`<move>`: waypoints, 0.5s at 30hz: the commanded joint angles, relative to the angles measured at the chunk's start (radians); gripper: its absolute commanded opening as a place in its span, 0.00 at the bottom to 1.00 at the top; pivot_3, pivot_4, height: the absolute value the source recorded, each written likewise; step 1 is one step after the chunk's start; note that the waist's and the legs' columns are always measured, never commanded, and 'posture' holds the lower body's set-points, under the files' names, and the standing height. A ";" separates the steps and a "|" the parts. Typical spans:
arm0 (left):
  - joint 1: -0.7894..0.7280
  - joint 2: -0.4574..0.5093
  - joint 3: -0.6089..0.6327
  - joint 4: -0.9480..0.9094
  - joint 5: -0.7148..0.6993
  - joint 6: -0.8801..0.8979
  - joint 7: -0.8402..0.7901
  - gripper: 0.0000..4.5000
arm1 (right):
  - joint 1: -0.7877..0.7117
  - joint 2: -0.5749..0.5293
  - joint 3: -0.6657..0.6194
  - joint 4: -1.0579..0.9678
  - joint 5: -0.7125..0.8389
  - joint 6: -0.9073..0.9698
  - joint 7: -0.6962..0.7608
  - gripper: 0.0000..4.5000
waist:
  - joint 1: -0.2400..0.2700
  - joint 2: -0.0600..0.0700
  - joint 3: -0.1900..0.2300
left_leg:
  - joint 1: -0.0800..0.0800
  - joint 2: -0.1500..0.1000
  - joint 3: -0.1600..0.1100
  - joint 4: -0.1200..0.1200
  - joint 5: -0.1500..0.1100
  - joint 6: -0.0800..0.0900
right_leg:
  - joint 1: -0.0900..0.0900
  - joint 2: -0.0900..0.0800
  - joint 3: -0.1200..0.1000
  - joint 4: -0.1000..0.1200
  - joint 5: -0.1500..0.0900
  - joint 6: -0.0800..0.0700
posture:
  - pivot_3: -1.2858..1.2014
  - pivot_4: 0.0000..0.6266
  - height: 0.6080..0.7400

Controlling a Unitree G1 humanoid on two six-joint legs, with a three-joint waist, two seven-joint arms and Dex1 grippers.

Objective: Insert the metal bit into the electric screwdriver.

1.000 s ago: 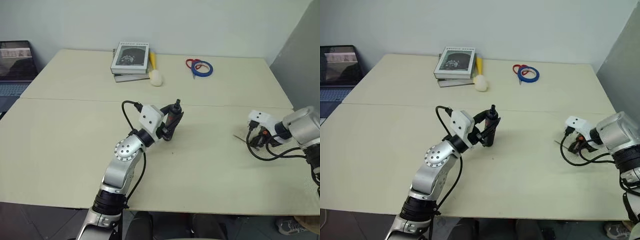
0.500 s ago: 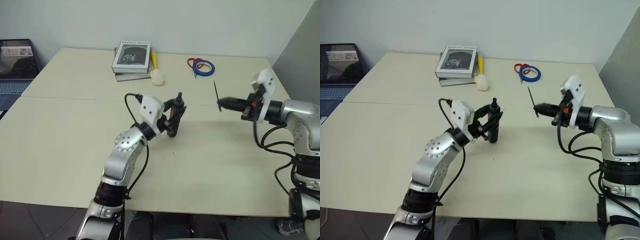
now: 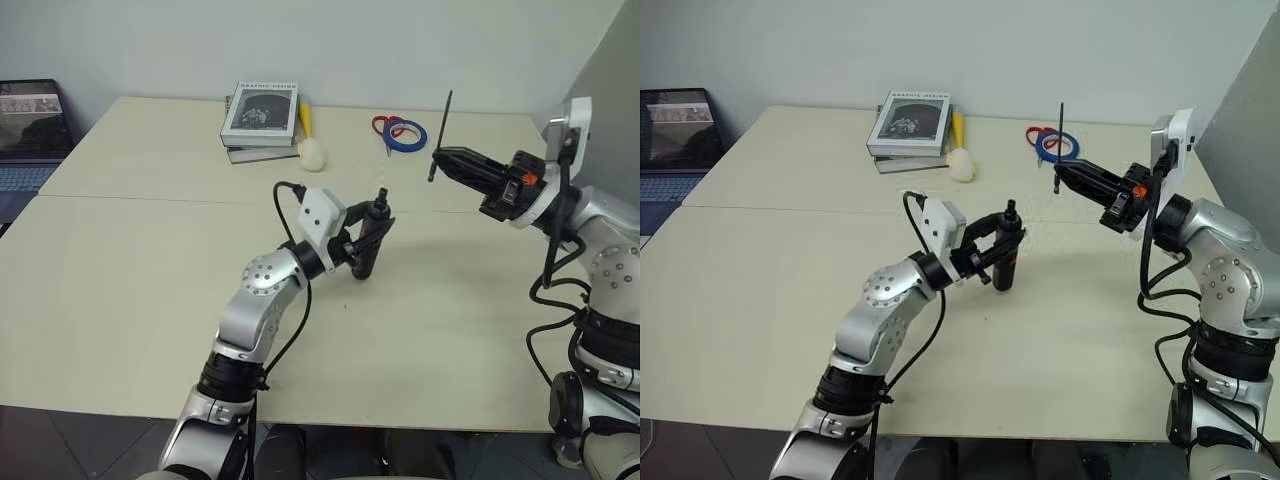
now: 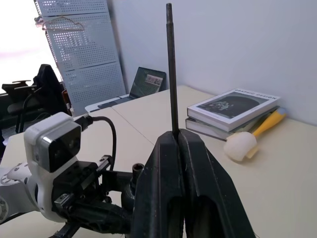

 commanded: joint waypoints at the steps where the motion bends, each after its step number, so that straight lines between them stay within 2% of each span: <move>1: 0.003 -0.006 -0.014 -0.036 0.011 -0.033 -0.001 0.37 | -0.002 -0.003 0.007 -0.055 0.044 -0.024 -0.038 0.00 | 0.000 0.000 0.000 | 0.000 0.000 0.000 0.000 0.000 0.000 | 0.000 0.000 0.000 0.000 0.000 0.000 | 0.52 0.24 1.00; 15: 0.022 -0.006 -0.012 -0.055 -0.015 -0.008 -0.032 0.37 | 0.001 0.000 0.025 -0.069 0.200 -0.005 -0.071 0.00 | 0.000 0.000 0.000 | 0.000 0.000 0.000 0.000 0.000 0.000 | 0.000 0.000 0.000 0.000 0.000 0.000 | 0.52 0.24 1.00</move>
